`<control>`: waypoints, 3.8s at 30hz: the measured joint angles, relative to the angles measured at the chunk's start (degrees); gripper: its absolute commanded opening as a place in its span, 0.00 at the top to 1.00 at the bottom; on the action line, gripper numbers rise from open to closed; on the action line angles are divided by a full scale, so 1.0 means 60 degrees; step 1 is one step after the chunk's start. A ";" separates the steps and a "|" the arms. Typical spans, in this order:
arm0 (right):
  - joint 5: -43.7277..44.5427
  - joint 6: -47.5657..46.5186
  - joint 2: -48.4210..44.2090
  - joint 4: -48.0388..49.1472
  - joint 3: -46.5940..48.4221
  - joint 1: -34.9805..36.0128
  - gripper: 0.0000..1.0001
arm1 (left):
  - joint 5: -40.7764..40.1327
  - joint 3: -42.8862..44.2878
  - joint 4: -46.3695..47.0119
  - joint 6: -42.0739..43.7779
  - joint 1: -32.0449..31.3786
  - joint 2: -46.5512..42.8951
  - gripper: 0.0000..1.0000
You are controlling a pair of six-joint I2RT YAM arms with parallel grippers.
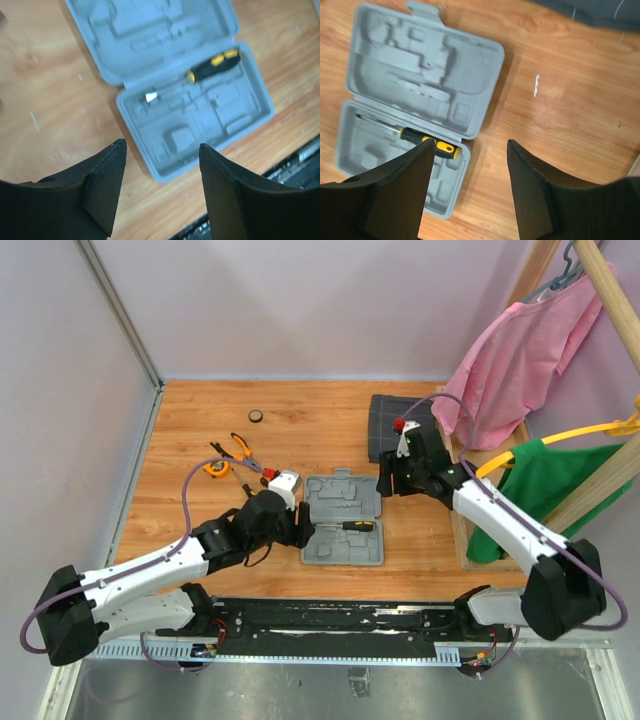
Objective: Sort the tools into containers
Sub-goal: Adjust the screwdriver in the storage box.
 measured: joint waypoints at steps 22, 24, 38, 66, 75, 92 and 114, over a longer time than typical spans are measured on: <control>-0.3537 -0.3228 -0.1934 0.2575 -0.1672 0.0000 0.56 | 0.3202 0.3355 -0.0991 0.8386 0.0973 0.2732 0.49; -0.3869 -0.3464 -0.1756 0.2583 -0.1727 0.0000 0.60 | 0.3759 0.3297 -0.1158 0.8888 0.1413 0.2885 0.58; -0.5468 -0.5785 -0.0321 0.2765 -0.2532 0.0000 0.84 | 0.6703 0.2561 -0.0452 1.0717 0.2273 0.4051 0.68; -0.4408 -0.7712 0.1180 0.0947 -0.1887 0.1191 0.84 | 0.7592 0.1778 0.1202 1.0947 0.2878 0.4597 0.68; -0.3789 -0.6892 -0.0277 0.0962 -0.1836 0.1195 0.53 | 0.7067 0.1300 0.2481 0.9406 0.2881 0.3235 0.58; -0.2765 -0.5905 0.2401 0.1202 0.0772 0.2040 0.46 | 0.2707 0.0066 0.2109 0.0729 0.2925 -0.0696 0.53; -0.3279 -0.8072 0.4681 0.0160 0.2280 0.3235 0.38 | 0.1147 0.0062 0.0266 0.0517 0.2929 -0.3136 0.51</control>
